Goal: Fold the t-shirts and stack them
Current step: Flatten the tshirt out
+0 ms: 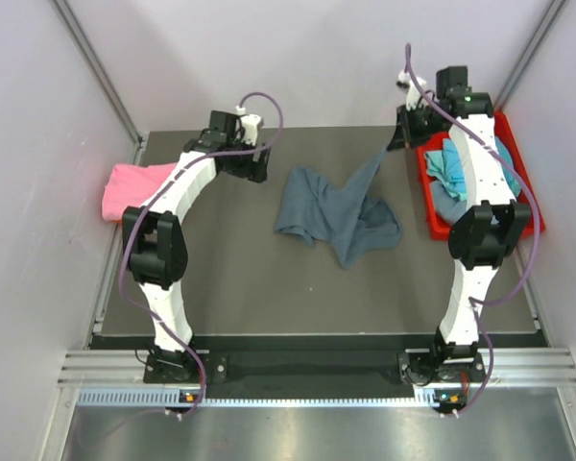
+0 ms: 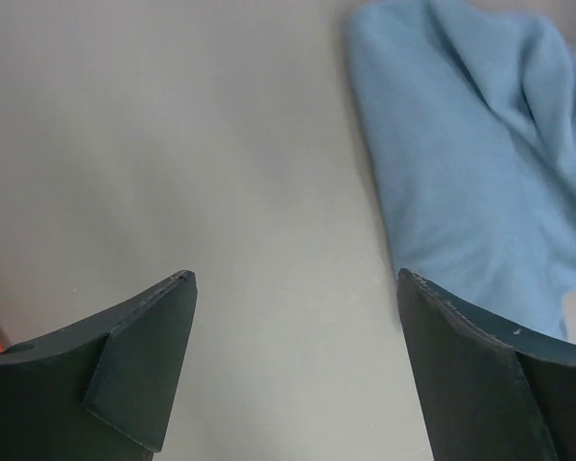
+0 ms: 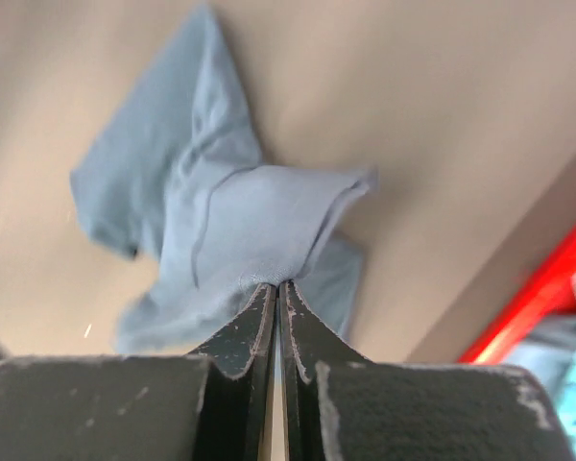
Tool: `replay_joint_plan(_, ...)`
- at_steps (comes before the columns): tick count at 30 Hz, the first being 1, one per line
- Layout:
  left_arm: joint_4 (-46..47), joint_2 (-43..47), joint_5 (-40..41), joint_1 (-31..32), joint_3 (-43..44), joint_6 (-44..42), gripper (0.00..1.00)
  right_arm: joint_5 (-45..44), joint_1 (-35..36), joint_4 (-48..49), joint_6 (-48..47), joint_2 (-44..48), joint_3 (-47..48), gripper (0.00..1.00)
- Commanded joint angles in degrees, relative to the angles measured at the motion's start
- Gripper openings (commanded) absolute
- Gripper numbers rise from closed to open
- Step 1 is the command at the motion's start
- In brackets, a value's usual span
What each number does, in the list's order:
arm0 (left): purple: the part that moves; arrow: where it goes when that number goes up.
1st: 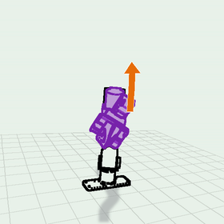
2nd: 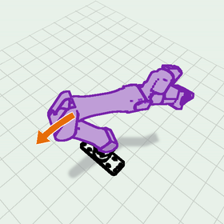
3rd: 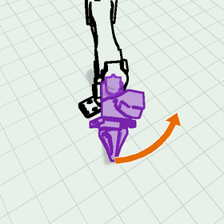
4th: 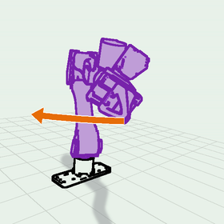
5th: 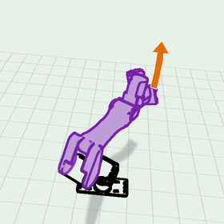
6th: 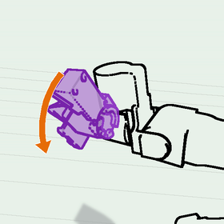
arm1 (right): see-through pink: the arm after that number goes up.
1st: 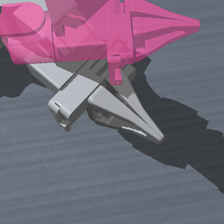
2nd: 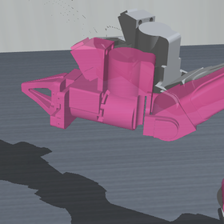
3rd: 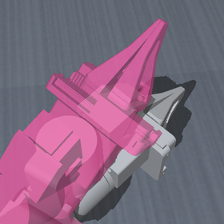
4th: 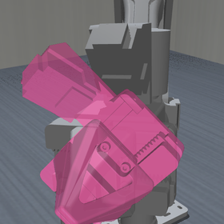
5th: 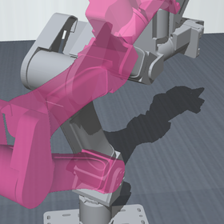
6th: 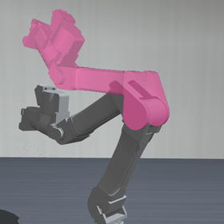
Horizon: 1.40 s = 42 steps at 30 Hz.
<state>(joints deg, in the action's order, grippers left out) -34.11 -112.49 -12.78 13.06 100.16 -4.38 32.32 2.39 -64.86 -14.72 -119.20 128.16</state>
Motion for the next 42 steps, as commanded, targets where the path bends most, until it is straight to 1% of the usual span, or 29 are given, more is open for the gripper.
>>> replay_joint_plan(1, 0.01, 4.99, 6.35, 4.68, -1.72, -7.39, 0.91, -0.85, -0.2, 3.77, 0.66, 2.65, 5.96, 0.0)
replay_joint_plan(4, 0.53, 5.35, 5.05, 5.66, -3.83, -6.34, 0.93, -0.41, -0.2, 6.06, 2.5, 4.32, 6.49, 0.0)
replay_joint_plan(8, -0.78, 2.55, -1.53, 6.1, -4.36, -1.7, 0.95, 0.38, -0.11, 7.03, 3.03, 6.08, 7.19, 0.0)
replay_joint_plan(11, -1.05, -0.26, -3.04, 6.1, -3.84, 0.24, 0.95, 0.64, -0.37, 8.6, 3.82, 6.87, 7.46, 0.0)
replay_joint_plan(16, -0.35, -3.87, -8.93, 6.28, -3.74, 3.32, 0.94, 1.96, -1.07, 12.39, 7.33, 7.84, 8.6, 0.0)
replay_joint_plan(21, 0.71, -10.11, -12.71, 7.15, -1.38, 7.63, 0.94, 2.84, -1.25, 13.97, 9.27, 8.45, 8.86, 0.0)
replay_joint_plan(23, 1.06, -12.3, -13.24, 7.33, 0.2, 8.42, 0.9, 3.1, -1.42, 14.15, 9.8, 8.89, 8.86, 0.0)
replay_joint_plan(24, 1.06, -13.01, -13.24, 7.33, 0.82, 8.51, 0.9, 3.19, -1.51, 14.32, 9.8, 8.98, 8.78, 0.0)
replay_joint_plan(25, 1.32, -13.46, -13.07, 7.33, 1.26, 8.51, 0.84, 3.37, -1.69, 14.5, 10.15, 9.16, 8.78, 0.0)
replay_joint_plan(26, 1.41, -14.42, -13.06, 7.33, 2.14, 8.51, 0.8, 3.54, -1.78, 14.76, 10.32, 9.51, 8.95, 0.0)
replay_joint_plan(27, 1.5, -14.78, -13.41, 7.33, 2.58, 8.51, 0.73, 3.63, -1.95, 15.11, 10.41, 9.68, 9.13, 0.0)
replay_joint_plan(28, 1.67, -15.13, -14.03, 7.33, 3.02, 8.6, 0.63, 3.54, -1.95, 15.38, 10.59, 9.69, 9.13, 0.0)
replay_joint_plan(29, 2.37, -15.39, -14.55, 7.24, 3.63, 9.12, 0.38, 3.46, -2.04, 15.64, 10.68, 9.6, 9.13, 0.0)
replay_joint_plan(30, 2.81, -15.39, -14.56, 7.33, 3.9, 9.56, 0.21, 3.28, -1.95, 15.9, 10.94, 9.42, 9.21, 0.0)
replay_joint_plan(31, 3.08, -15.31, -14.82, 7.24, 4.6, 9.92, 0.16, 3.19, -1.95, 15.91, 11.38, 9.25, 9.13, 0.0)
replay_joint_plan(32, 3.43, -15.13, -14.91, 7.24, 5.3, 9.75, 0.12, 2.84, -1.87, 15.99, 11.29, 8.9, 9.04, 0.0)
replay_joint_plan(34, 3.43, -14.87, -14.04, 7.07, 6.97, 9.66, 0.1, 1.53, -1.95, 16.34, 11.21, 8.19, 9.21, 0.0)
replay_joint_plan(35, 3.43, -14.69, -13.77, 6.89, 8.89, 9.22, 0.08, 1.44, -3.69, 16.52, 11.21, 7.23, 10.0, 0.0)
replay_joint_plan(38, 3.26, -14.08, -11.75, 5.75, 13.72, 7.9, 0.07, -0.23, -4.15, 18.18, 11.55, 4.77, 13.24, 0.0)
replay_joint_plan(41, 2.91, -11.97, -7.8, 4.61, 18.04, 4.92, 0.06, -1.37, -4.41, 20.82, 13.14, 3.63, 14.66, 0.0)
replay_joint_plan(42, 3.17, -11.1, -4.75, 4.17, 18.75, 3.34, 0.06, -1.29, -4.41, 21.18, 13.92, 3.53, 14.93, 0.0)
